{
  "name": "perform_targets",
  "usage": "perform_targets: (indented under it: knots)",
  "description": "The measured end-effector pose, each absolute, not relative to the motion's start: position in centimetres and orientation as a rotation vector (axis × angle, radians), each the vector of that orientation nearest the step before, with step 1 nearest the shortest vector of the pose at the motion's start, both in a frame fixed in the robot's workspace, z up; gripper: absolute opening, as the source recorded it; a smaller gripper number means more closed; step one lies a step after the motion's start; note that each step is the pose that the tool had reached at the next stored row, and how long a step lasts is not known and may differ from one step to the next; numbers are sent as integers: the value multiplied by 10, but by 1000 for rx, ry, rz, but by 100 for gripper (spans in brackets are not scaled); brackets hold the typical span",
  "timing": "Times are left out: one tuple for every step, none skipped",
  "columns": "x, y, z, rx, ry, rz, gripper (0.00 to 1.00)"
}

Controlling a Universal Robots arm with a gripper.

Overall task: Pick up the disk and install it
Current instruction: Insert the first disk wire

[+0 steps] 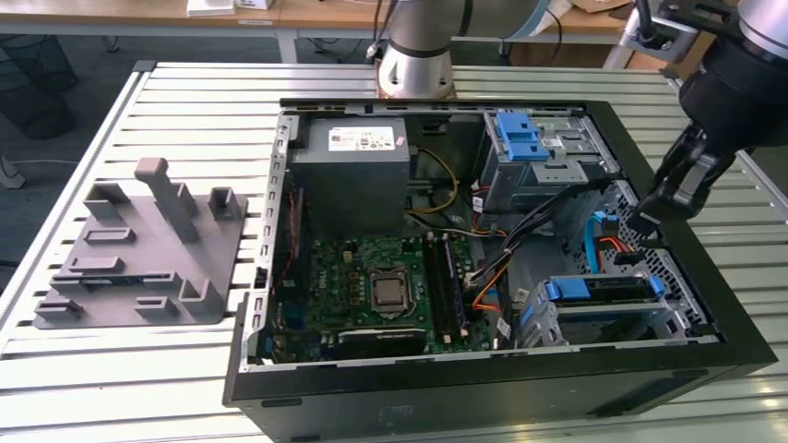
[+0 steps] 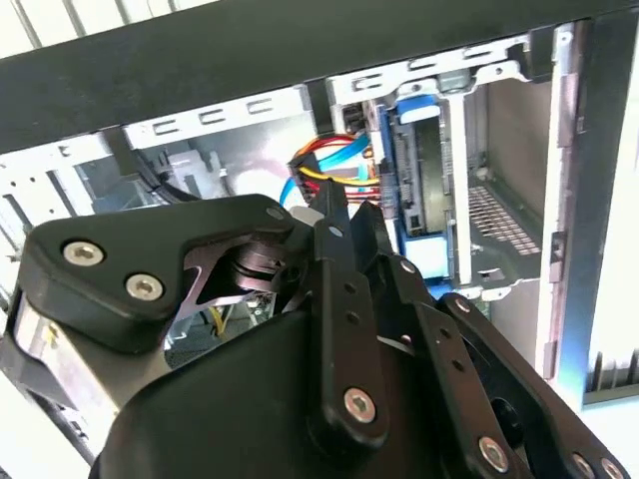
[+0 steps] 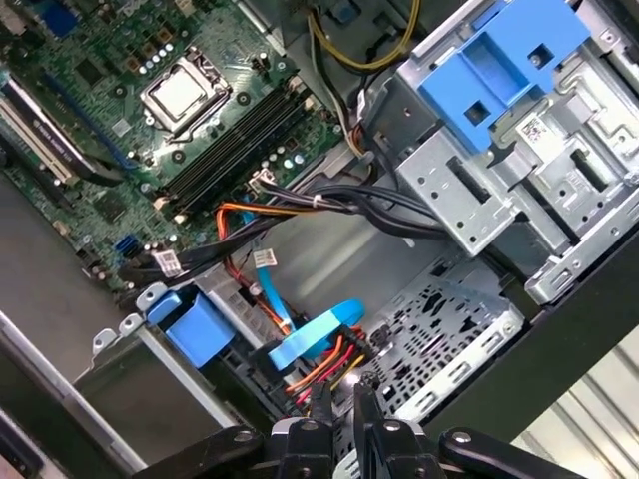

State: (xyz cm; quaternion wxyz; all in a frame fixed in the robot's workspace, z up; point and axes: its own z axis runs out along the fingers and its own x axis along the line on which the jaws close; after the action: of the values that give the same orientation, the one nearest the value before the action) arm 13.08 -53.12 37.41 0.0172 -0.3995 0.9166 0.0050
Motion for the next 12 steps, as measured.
perform_targets:
  knots:
    - [131, -533, 374, -1245, 2847, 16, 24]
    - [131, -533, 374, -1257, 2842, 16, 24]
    - [131, -533, 373, -1280, 2831, 16, 24]
    - [131, -533, 373, -1306, 2820, 17, 24]
    - [131, -533, 372, -1331, 2808, 17, 24]
    - [131, -533, 371, -1356, 2796, 18, 24]
    - [131, -533, 371, -1382, 2783, 18, 24]
    - [131, -533, 370, -1407, 2771, 19, 24]
    - [131, -533, 370, -1435, 2757, 19, 24]
    - [131, -533, 369, -1459, 2744, 19, 24]
    - [131, -533, 369, -1484, 2731, 20, 24]
    - [131, -533, 369, -1506, 2719, 20, 24]
